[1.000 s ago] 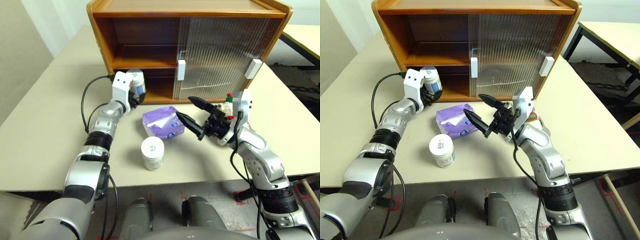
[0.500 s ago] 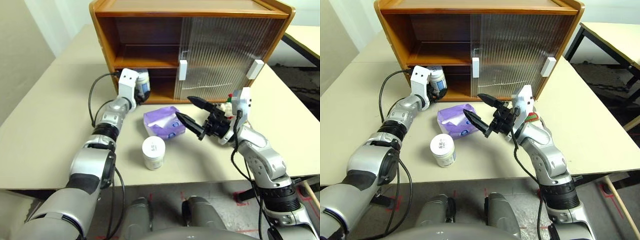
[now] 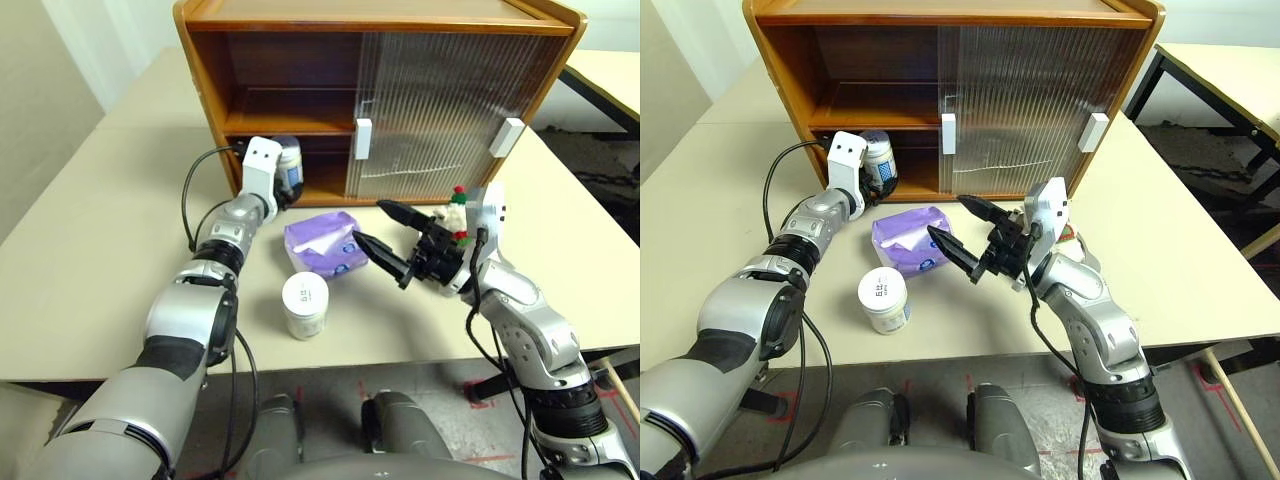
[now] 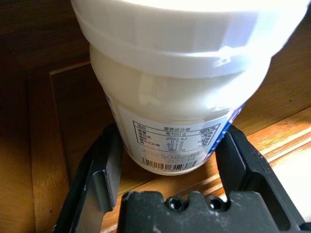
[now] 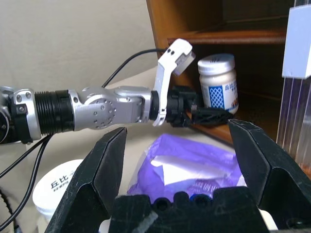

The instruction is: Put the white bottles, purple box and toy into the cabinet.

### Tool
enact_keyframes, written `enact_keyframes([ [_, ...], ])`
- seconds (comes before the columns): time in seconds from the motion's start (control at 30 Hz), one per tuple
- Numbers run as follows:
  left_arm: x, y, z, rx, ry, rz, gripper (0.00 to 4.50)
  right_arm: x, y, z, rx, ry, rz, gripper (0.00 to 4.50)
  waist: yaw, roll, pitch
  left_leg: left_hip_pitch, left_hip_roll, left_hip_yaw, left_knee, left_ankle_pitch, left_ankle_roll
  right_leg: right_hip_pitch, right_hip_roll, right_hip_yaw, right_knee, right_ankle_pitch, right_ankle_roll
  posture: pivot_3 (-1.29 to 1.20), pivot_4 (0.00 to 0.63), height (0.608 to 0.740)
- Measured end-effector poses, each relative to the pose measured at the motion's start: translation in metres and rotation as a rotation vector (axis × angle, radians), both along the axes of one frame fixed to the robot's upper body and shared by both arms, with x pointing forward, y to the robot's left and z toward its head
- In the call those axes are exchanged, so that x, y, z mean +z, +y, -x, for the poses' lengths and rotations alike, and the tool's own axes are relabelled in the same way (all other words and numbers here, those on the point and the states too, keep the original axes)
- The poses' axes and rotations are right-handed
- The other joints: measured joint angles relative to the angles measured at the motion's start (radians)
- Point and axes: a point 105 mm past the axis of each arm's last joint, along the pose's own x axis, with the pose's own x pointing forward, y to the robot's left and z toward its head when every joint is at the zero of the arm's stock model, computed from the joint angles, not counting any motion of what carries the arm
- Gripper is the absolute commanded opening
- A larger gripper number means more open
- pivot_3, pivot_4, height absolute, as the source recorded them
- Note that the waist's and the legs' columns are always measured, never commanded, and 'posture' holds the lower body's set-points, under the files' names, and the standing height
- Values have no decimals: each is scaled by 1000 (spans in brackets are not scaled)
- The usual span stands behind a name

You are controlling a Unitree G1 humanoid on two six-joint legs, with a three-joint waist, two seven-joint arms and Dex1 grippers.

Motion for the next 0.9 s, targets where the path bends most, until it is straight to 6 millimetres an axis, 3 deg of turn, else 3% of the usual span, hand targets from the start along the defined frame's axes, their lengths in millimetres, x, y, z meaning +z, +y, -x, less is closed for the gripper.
enact_keyframes([
  [0.13,0,-5,0,-11,0,4,4480,1,-1,1,-3,-1,8,4500,0,0,1,0,0,0,0,0,0,0,0,0,0,0,0,-32,44,740],
  [0.63,6,-11,-1,-34,-9,34,4480,-2,1,2,13,15,17,4500,0,-1,1,0,0,0,0,0,0,0,0,0,0,0,0,9,31,740],
  [0.9,-2,-11,4,-51,9,63,4480,-2,10,0,72,16,14,4500,3,-1,1,0,0,0,1,0,0,0,0,0,0,0,0,38,18,740],
])
